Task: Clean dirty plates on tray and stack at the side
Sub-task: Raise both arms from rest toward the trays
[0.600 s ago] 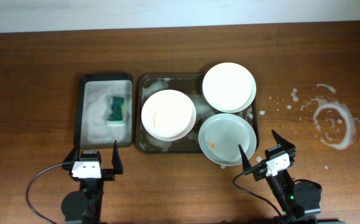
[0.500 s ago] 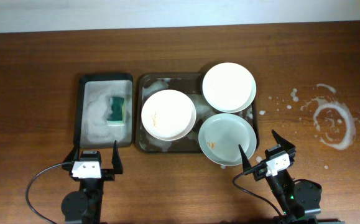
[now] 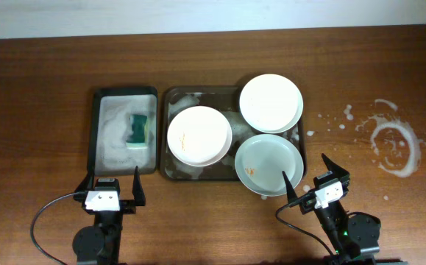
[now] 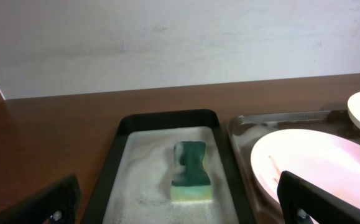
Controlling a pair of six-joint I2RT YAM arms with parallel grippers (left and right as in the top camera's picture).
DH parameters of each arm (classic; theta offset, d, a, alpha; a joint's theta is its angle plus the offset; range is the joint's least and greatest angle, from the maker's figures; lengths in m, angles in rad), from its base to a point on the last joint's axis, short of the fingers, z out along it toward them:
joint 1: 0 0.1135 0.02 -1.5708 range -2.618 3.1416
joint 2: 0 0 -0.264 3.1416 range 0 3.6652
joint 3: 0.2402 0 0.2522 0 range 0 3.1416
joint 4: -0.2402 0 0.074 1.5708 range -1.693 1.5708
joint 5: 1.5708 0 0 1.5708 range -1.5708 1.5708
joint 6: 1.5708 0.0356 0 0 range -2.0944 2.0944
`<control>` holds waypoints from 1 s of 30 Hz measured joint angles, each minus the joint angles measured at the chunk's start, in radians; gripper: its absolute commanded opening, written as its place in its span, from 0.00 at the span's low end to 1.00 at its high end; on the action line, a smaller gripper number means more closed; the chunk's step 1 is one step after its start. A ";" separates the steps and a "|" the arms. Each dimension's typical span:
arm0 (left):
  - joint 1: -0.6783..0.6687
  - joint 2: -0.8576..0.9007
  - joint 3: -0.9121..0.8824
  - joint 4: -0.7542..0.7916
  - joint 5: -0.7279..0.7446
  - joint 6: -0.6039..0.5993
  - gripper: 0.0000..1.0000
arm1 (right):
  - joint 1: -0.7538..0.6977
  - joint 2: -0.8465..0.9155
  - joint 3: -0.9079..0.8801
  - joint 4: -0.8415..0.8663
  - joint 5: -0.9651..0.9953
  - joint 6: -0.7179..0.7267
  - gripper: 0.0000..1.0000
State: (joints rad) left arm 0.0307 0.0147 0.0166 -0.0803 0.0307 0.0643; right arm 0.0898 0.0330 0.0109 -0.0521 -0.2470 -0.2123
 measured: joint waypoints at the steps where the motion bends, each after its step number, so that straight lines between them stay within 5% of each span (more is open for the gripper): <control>1: 0.000 0.000 0.000 0.000 0.000 0.000 0.99 | 0.000 0.000 0.000 0.001 0.000 0.000 0.98; 20: 0.001 0.000 0.018 0.085 -0.022 -0.001 0.99 | 0.000 -0.001 0.047 0.129 -0.109 0.000 0.98; 25: 0.001 0.068 0.178 0.047 0.013 -0.002 0.99 | 0.000 -0.001 0.209 -0.016 -0.148 0.001 0.98; 30: 0.001 0.316 0.456 -0.084 0.023 0.000 0.99 | 0.000 0.016 0.382 -0.146 -0.162 0.003 0.98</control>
State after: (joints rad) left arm 0.0315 0.3305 0.4725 -0.1646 0.0532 0.0639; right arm 0.0898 0.0486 0.3927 -0.1986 -0.4088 -0.2096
